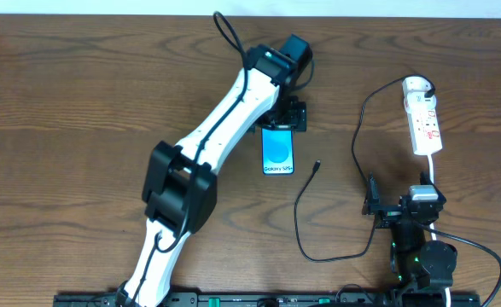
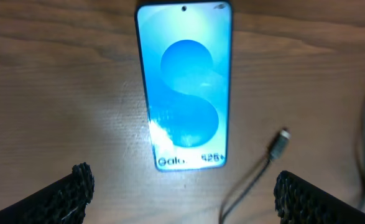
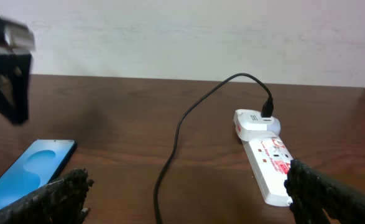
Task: Plug charger to phone and switch on socket
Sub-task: 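Lower the left gripper onto the smartphone and align with its edges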
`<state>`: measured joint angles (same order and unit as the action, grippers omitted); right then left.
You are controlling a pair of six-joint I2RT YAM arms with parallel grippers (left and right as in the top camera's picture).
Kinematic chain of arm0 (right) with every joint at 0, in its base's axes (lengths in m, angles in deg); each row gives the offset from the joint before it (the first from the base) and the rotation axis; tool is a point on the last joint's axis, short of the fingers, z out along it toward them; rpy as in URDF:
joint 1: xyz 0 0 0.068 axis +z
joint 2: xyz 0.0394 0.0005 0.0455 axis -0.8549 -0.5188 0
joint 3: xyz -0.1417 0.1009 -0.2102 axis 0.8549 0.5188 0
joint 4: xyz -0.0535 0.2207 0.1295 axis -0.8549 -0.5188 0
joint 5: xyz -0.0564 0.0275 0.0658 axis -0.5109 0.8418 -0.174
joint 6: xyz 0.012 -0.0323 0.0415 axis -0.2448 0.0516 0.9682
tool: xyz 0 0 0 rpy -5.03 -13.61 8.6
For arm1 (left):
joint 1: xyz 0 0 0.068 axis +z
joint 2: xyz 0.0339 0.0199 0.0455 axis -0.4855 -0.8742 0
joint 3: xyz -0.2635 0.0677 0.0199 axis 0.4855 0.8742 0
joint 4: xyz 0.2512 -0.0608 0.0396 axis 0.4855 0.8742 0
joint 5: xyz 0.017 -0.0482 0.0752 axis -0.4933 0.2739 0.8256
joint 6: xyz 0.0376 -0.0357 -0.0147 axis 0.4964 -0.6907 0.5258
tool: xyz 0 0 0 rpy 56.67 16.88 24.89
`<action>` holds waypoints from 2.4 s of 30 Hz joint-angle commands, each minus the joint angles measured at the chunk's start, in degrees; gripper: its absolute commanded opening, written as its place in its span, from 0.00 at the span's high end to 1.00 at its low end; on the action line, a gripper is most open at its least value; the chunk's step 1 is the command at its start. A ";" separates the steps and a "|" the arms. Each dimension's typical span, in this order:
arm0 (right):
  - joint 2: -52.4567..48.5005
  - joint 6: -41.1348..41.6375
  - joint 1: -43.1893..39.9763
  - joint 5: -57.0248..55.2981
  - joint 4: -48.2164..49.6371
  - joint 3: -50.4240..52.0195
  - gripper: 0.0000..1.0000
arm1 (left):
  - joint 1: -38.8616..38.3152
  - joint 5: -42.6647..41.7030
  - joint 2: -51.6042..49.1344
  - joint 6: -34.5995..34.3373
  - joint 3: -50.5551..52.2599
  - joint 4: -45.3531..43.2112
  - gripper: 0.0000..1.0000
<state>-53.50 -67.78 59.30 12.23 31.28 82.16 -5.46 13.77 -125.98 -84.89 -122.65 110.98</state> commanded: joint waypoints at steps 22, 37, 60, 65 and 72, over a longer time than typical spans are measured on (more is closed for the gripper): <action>0.13 -0.26 0.24 -0.07 -0.24 0.09 0.01 | -1.97 4.28 -6.88 -3.34 0.22 -4.35 0.05; 0.13 -0.26 0.24 -0.07 -0.24 0.09 0.01 | -1.95 4.83 -6.88 -6.03 3.69 -7.52 0.05; 0.13 -0.26 0.24 -0.07 -0.24 0.09 0.01 | -1.90 7.82 -7.02 -6.08 7.61 -12.81 0.05; 0.13 -0.26 0.24 -0.07 -0.24 0.09 0.01 | -1.92 7.78 -7.02 -6.73 7.65 -13.33 0.05; 0.13 -0.26 0.24 -0.07 -0.24 0.09 0.01 | -1.90 7.78 -7.02 -7.13 7.65 -13.77 0.05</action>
<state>-53.50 -67.78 59.30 12.23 31.28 82.16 -7.56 20.20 -131.92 -91.07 -115.35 97.13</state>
